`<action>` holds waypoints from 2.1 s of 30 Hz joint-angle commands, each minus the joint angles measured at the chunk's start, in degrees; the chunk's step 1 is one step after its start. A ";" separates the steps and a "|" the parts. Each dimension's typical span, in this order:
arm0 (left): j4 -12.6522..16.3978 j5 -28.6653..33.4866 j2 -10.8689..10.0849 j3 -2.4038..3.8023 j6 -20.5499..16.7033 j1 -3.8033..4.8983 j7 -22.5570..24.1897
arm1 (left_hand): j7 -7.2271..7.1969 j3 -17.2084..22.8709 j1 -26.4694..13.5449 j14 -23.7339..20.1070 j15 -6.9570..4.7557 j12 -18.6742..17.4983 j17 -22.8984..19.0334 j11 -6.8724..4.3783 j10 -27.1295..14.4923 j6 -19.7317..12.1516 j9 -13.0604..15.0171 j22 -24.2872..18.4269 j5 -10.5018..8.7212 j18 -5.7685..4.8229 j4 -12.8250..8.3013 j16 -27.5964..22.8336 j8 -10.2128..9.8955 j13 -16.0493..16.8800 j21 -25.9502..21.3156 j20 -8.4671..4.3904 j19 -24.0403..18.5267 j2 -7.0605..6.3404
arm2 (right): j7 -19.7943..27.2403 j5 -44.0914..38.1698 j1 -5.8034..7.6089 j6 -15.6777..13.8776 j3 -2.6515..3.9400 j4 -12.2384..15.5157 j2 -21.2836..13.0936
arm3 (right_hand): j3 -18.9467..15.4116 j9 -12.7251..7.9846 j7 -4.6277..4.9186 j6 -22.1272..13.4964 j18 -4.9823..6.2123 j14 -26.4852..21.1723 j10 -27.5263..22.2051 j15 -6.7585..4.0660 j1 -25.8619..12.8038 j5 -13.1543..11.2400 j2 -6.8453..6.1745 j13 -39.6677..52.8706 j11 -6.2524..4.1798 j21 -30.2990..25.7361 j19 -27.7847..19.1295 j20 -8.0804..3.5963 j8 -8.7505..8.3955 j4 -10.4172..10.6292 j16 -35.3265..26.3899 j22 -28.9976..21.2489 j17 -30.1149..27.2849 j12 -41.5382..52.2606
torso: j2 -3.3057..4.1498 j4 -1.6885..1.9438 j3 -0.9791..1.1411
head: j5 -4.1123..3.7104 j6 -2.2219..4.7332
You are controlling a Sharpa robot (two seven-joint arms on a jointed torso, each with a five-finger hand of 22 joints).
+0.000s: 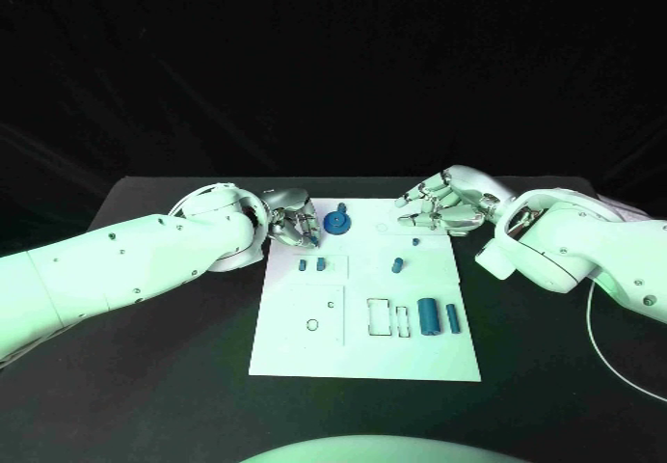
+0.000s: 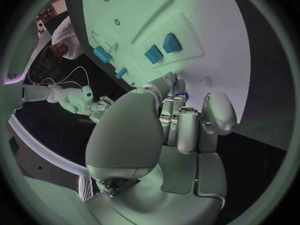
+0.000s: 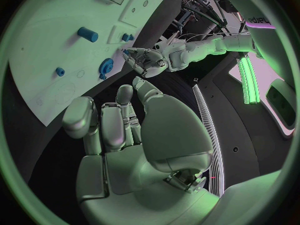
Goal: Assemble the parts on the task board
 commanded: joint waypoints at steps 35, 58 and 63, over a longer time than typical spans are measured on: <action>-1.49 -1.39 1.62 -0.15 2.77 -0.23 -0.29 | -0.13 0.49 -0.56 1.41 -0.38 -0.57 -0.27 -0.01 0.77 0.55 0.06 -0.10 -0.18 -0.49 -0.25 0.06 -0.35 0.14 -0.14 -0.11 0.11 -0.12 | 0.31 -0.03 -0.04 0.70 0.00 0.09 0.09 | 0.05 0.06 0.13 0.07 0.86 1.56 -0.20 -0.09 0.09 0.29 0.28 -0.04 -0.10 -0.32 -0.34 -0.11 0.28 -0.02 -0.30 -0.07 0.00 -0.03 | 0.01 -0.03 -0.05 | -0.08 -0.37; -2.07 -1.73 2.03 -0.23 3.62 -0.37 -1.31 | 0.96 1.15 -1.94 1.03 0.44 -2.72 -1.20 1.06 -1.41 -2.63 -0.92 -0.43 -0.18 -0.41 -0.57 -0.32 -2.83 -0.09 -0.80 0.39 -0.50 -1.35 | 0.31 -0.33 -0.05 0.75 0.00 -0.02 0.04 | 0.05 0.06 0.13 0.07 0.86 1.56 -0.20 -0.09 0.09 0.29 0.28 -0.04 -0.10 -0.32 -0.34 -0.11 0.28 -0.02 -0.30 -0.07 0.00 -0.03 | -0.05 0.00 -0.03 | -0.17 -0.62; -2.04 -1.62 1.95 -0.23 3.29 -0.38 -1.33 | 1.49 1.60 -2.81 0.78 1.10 -4.11 -1.88 1.86 -3.49 -5.24 -1.78 -0.68 -0.14 -0.33 -0.62 -0.56 -4.61 -0.49 -1.26 0.99 -0.84 -2.44 | 0.28 -0.33 -0.05 0.74 0.00 -0.05 0.02 | 0.05 0.06 0.13 0.07 0.86 1.56 -0.20 -0.09 0.09 0.29 0.28 -0.04 -0.10 -0.32 -0.34 -0.11 0.28 -0.02 -0.30 -0.07 0.00 -0.03 | -0.04 0.01 -0.05 | -0.18 -0.63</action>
